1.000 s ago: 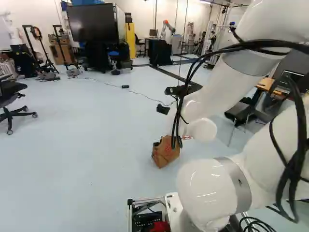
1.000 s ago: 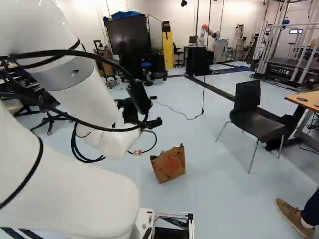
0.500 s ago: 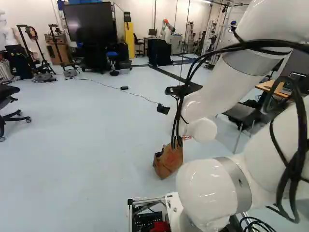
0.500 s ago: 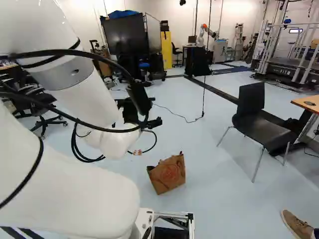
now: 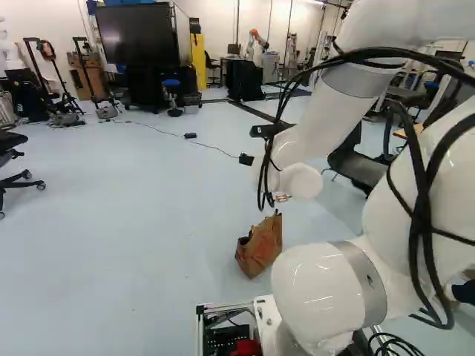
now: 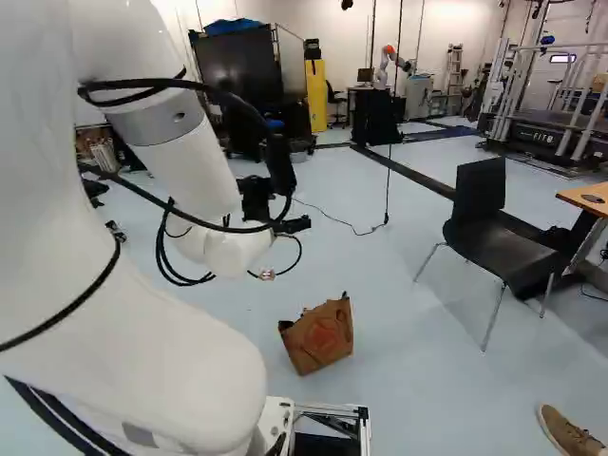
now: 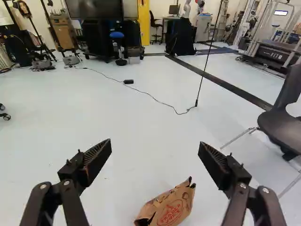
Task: Pick up the grocery bag from the ground
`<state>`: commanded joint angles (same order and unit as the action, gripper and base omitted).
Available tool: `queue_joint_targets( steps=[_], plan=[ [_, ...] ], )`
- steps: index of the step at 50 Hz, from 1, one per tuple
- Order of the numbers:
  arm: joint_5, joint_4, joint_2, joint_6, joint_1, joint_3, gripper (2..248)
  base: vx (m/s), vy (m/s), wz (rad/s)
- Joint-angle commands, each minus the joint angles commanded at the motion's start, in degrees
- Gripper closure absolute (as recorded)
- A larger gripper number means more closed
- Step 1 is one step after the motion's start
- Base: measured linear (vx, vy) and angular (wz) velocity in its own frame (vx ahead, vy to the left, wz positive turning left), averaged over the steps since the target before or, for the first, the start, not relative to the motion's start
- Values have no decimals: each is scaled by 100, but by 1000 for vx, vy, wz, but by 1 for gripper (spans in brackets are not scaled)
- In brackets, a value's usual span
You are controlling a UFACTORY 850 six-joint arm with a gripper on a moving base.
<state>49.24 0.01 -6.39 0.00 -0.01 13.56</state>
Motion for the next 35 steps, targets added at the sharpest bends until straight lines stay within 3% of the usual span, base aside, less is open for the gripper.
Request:
queue_joint_targets(
  steps=[35],
  plan=[
    [-2531,420,1394,0,-287,1141,3,0,0,0]
  ],
)
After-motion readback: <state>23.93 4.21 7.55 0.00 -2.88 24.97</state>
